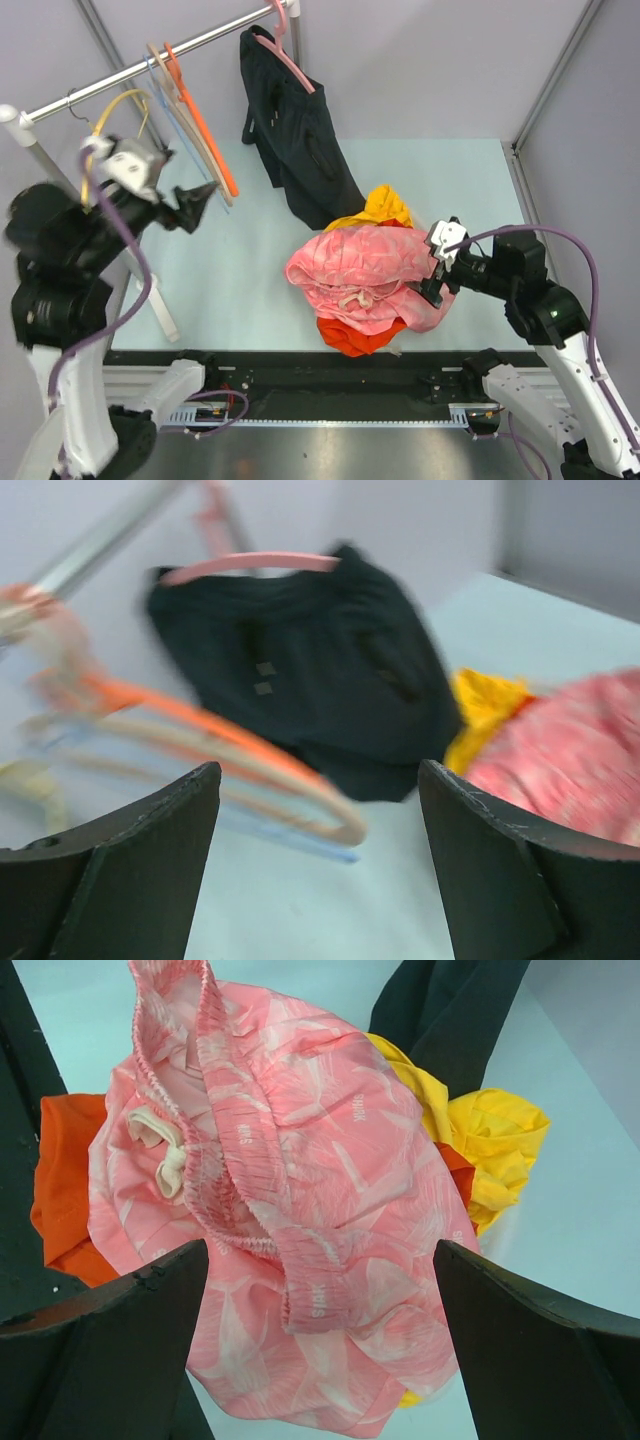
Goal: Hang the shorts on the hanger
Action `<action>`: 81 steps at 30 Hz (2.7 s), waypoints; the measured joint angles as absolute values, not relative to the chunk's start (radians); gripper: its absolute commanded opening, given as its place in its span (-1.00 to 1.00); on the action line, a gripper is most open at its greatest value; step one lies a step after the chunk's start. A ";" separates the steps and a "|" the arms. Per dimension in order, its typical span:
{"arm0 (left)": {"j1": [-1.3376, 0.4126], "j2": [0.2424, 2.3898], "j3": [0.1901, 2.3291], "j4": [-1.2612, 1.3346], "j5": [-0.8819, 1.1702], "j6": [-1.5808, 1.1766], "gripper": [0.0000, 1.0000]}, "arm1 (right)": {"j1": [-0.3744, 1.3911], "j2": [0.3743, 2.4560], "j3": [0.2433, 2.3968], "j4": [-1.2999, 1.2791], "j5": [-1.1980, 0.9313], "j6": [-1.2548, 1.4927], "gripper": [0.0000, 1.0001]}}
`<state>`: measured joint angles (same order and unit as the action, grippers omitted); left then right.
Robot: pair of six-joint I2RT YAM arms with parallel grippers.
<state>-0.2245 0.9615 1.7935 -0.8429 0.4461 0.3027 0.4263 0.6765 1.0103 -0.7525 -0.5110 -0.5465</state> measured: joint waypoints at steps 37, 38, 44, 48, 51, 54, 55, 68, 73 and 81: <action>0.269 0.914 1.553 -0.873 -0.027 0.200 0.14 | 0.532 0.737 1.079 -0.727 -0.433 -0.479 1.00; 0.269 0.908 1.541 -0.871 0.003 0.193 0.10 | 0.535 0.740 1.079 -0.727 -0.430 -0.478 1.00; 0.269 0.887 1.499 -0.847 0.097 0.155 0.00 | 0.539 0.744 1.079 -0.728 -0.424 -0.475 0.99; 0.269 0.888 1.492 -0.814 0.120 0.135 -0.37 | 0.540 0.745 1.079 -0.728 -0.422 -0.475 0.99; 0.270 0.890 1.482 -0.782 0.126 0.120 -0.63 | 0.540 0.745 1.079 -0.728 -0.422 -0.475 0.99; 0.271 0.891 1.476 -0.739 0.122 0.104 -0.77 | 0.540 0.745 1.079 -0.729 -0.422 -0.475 1.00; 0.271 0.891 1.475 -0.723 0.126 0.103 -0.81 | 0.540 0.745 1.079 -0.729 -0.421 -0.475 0.99; 0.272 0.851 1.475 -0.696 0.123 0.086 -0.99 | 0.540 0.747 1.079 -0.728 -0.408 -0.482 0.99; 0.272 0.767 1.475 -0.695 0.078 0.086 -0.99 | 0.540 0.750 1.079 -0.728 -0.408 -0.483 1.00; 0.272 0.674 1.476 -0.710 0.057 0.085 -0.99 | 0.540 0.754 1.079 -0.728 -0.408 -0.488 0.99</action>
